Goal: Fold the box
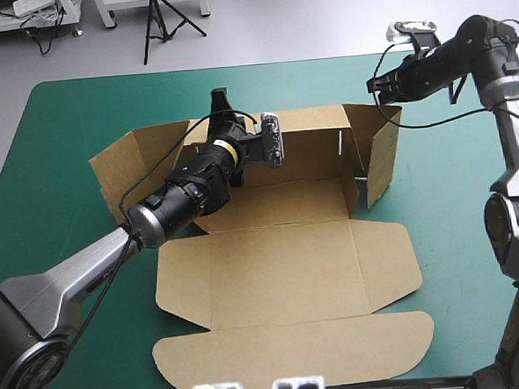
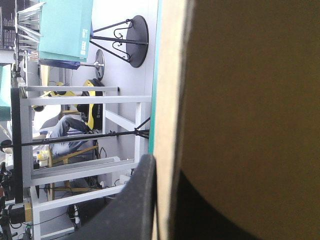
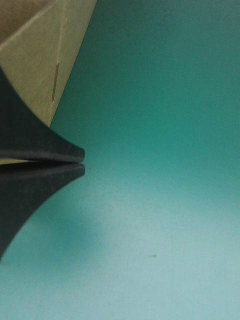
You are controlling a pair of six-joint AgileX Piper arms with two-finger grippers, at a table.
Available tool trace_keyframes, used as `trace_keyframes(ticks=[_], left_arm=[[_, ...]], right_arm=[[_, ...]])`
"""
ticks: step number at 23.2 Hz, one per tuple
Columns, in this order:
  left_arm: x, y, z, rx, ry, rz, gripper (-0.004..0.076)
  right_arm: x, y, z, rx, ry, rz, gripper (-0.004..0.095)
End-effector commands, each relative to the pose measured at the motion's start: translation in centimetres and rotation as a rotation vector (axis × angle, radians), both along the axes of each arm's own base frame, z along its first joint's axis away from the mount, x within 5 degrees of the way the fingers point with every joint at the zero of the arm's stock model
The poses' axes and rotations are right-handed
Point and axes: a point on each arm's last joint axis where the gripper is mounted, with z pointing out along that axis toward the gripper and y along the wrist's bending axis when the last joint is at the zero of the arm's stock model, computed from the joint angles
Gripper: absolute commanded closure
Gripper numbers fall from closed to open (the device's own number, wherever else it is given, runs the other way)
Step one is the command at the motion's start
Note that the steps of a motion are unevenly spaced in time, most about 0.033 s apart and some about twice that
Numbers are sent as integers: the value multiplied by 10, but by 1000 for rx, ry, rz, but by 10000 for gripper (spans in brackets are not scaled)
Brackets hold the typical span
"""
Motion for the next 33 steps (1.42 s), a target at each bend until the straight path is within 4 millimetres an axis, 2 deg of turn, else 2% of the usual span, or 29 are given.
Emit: trace_keyframes(ticks=[1, 3, 7, 12, 17, 21, 28, 33], left_arm=[[-6, 5, 23, -64, -45, 10, 733], [-6, 5, 23, -59, -53, 10, 733], [-5, 5, 24, -53, -67, 13, 733], [-5, 5, 24, -53, -66, 14, 733], [-5, 5, 24, -67, -63, 20, 733], [-6, 5, 24, -70, -60, 20, 733], [-6, 4, 24, -73, -57, 17, 733], [-11, -2, 24, -77, -58, -7, 733]], right_arm=[[-7, 5, 21, 86, -53, 37, 927], [-10, 7, 17, 94, -19, 63, 927], [-31, 11, 23, 139, -9, 94, 927], [-54, 12, 14, 142, 44, 108, 927], [-75, 19, 2, 196, 50, 208, 927], [-89, 24, -5, 235, 1, 298, 927], [-111, 38, -15, 147, -218, 293, 927], [-128, 50, -31, 106, -335, 310, 927]])
